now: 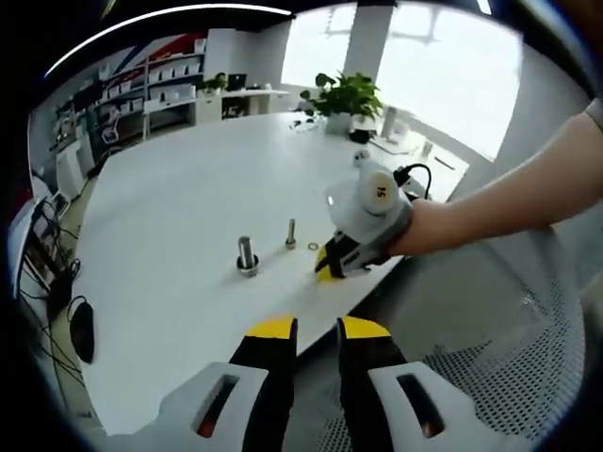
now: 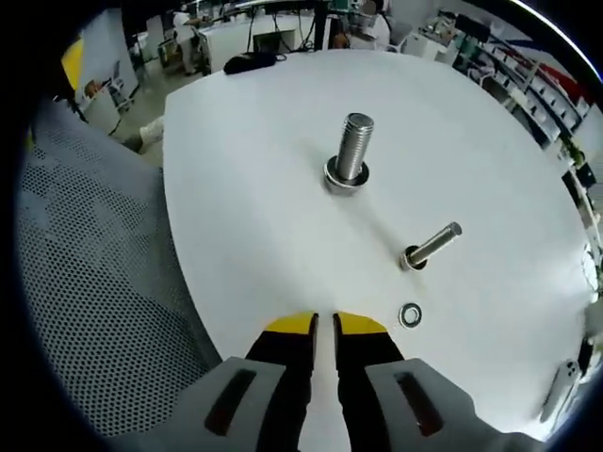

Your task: Place the washer onto the threaded stud by aligning its center hole with the stud, sliding it down to the base, and recovering from edge contact or off-axis alignment until the washer reaches the visible bottom stop.

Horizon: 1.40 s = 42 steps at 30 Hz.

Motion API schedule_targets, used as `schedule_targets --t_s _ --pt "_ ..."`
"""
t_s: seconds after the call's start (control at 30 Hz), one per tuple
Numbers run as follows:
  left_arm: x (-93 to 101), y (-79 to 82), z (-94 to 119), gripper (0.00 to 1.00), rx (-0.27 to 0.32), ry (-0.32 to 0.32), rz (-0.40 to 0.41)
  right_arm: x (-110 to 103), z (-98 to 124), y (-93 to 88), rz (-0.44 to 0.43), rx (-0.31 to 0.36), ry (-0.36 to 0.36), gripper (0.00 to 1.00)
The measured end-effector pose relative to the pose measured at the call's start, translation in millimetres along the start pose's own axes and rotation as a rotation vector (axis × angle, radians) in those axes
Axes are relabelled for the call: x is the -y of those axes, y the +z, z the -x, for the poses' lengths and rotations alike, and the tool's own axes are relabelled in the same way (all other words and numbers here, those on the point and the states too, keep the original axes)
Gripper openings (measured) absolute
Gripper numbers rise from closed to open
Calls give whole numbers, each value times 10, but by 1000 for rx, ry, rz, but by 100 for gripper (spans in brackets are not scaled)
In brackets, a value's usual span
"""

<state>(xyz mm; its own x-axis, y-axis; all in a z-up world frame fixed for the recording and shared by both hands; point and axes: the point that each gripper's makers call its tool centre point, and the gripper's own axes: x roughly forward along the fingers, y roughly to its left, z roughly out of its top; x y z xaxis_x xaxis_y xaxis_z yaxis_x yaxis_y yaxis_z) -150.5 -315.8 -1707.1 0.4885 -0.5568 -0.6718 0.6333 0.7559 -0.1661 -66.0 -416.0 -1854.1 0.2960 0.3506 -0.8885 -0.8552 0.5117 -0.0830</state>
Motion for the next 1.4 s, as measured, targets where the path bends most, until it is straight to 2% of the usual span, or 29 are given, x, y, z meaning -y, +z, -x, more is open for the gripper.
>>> schedule_targets --t_s 0.13,0.2,0.23,0.27,0.3,0.43,0.53,0.73,0.8,1.07,1.2,1.3,1.33,1.4 --pt "-3 -14 -5 14 -8 2 1 11 0 12 -5 3 5 11" --pt "-8 -22 -3 15 -9 3 4 -17 1 15 -90 -6 66 14" --pt "-10 -22 -6 15 -9 4 5 -54 13 51 -218 4 117 17" --pt "-13 -24 -6 15 -10 5 5 -74 25 75 -278 15 161 19" --pt "-18 -25 -6 15 -11 7 6 17 61 89 -332 32 152 19" --pt "-32 -11 8 15 0 15 11 260 197 71 -307 60 99 24" --pt "-51 16 24 16 19 25 19 420 287 -31 -201 25 51 24" --pt "-55 46 38 16 39 29 15 611 323 -209 -206 -13 13 24" --pt "-51 50 40 16 41 26 14 635 294 -265 -237 -43 20 24" --pt "-28 35 37 16 34 17 6 681 147 -85 -271 -20 35 25" --pt "-36 52 43 15 42 18 7 655 55 -61 -236 -45 49 25" --pt "-28 52 41 15 40 13 4 632 24 -117 -162 -85 51 25" --pt "-24 48 36 15 38 11 2 669 27 -88 -139 -59 37 24" --pt "-21 49 35 15 38 9 0 682 28 -109 -165 -63 44 23"
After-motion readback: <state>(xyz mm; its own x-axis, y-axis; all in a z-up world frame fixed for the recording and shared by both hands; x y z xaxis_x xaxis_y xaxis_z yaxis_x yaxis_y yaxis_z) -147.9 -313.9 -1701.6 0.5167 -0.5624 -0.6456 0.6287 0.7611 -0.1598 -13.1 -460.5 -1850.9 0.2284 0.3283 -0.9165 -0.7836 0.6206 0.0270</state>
